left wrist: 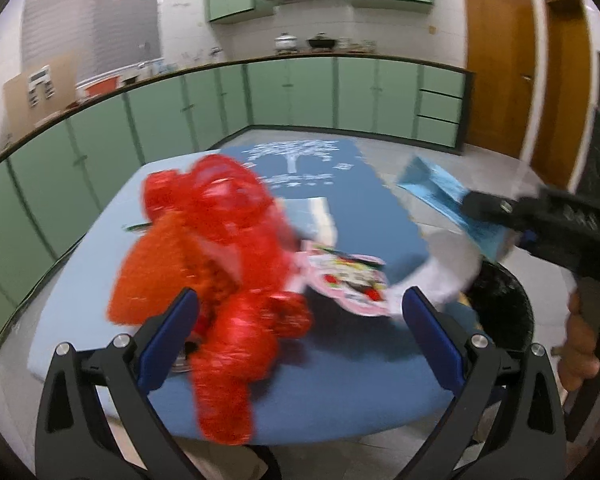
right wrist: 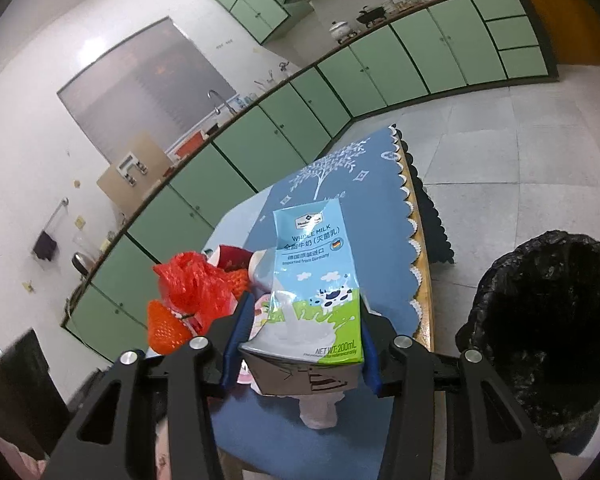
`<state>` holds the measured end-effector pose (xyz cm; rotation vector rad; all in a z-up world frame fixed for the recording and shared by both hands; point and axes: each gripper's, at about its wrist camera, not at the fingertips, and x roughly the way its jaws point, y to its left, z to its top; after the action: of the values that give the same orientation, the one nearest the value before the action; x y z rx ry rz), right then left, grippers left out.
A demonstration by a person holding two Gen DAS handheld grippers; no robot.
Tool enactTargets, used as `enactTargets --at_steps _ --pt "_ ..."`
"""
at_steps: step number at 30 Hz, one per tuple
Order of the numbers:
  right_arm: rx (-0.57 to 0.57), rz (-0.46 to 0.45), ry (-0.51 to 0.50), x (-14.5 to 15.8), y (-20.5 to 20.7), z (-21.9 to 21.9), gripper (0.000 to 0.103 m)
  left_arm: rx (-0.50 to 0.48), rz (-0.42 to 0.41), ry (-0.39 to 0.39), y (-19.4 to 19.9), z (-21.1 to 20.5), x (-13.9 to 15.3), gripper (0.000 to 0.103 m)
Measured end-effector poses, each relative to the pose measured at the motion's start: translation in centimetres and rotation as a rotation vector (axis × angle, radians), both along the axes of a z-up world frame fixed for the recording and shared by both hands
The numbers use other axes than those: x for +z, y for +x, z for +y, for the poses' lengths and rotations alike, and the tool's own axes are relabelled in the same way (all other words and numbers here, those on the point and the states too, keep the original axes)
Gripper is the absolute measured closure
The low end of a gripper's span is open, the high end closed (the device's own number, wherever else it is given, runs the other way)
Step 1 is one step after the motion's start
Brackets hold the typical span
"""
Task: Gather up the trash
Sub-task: 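Lift the milk carton with the right tool while the left tool approaches the white tissue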
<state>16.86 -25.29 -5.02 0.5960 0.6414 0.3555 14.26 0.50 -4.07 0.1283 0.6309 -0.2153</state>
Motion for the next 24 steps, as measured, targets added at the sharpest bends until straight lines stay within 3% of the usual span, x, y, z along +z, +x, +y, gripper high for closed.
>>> enactTargets --at_steps 10,13,17,20,21,23,24 --pt "0.01 0.038 0.053 -0.5 1.5 -1.3 0.056 -0.212 -0.031 0.01 -0.2 -4.8 -3.4 0.005" --pt "0.009 0.052 0.047 -0.8 1.7 -1.7 0.056 -0.213 -0.053 0.012 0.5 -5.6 -3.9 0.005" --pt "0.008 0.039 0.036 0.0 1.4 -2.3 0.056 -0.187 -0.112 -0.035 0.3 -5.6 -2.2 0.007" --pt "0.011 0.023 0.041 0.7 1.5 -2.8 0.056 -0.193 -0.147 -0.018 0.9 -6.8 -1.6 0.007" --pt "0.014 0.02 0.049 0.9 1.5 -2.9 0.056 -0.198 -0.14 -0.011 1.3 -7.1 -1.8 0.009" --pt "0.018 0.013 0.071 1.1 1.7 -3.3 0.056 -0.214 -0.102 -0.002 2.4 -8.0 -2.8 0.026" --pt "0.019 0.014 0.077 1.2 1.9 -3.4 0.056 -0.227 -0.081 -0.004 2.9 -8.4 -3.2 0.028"
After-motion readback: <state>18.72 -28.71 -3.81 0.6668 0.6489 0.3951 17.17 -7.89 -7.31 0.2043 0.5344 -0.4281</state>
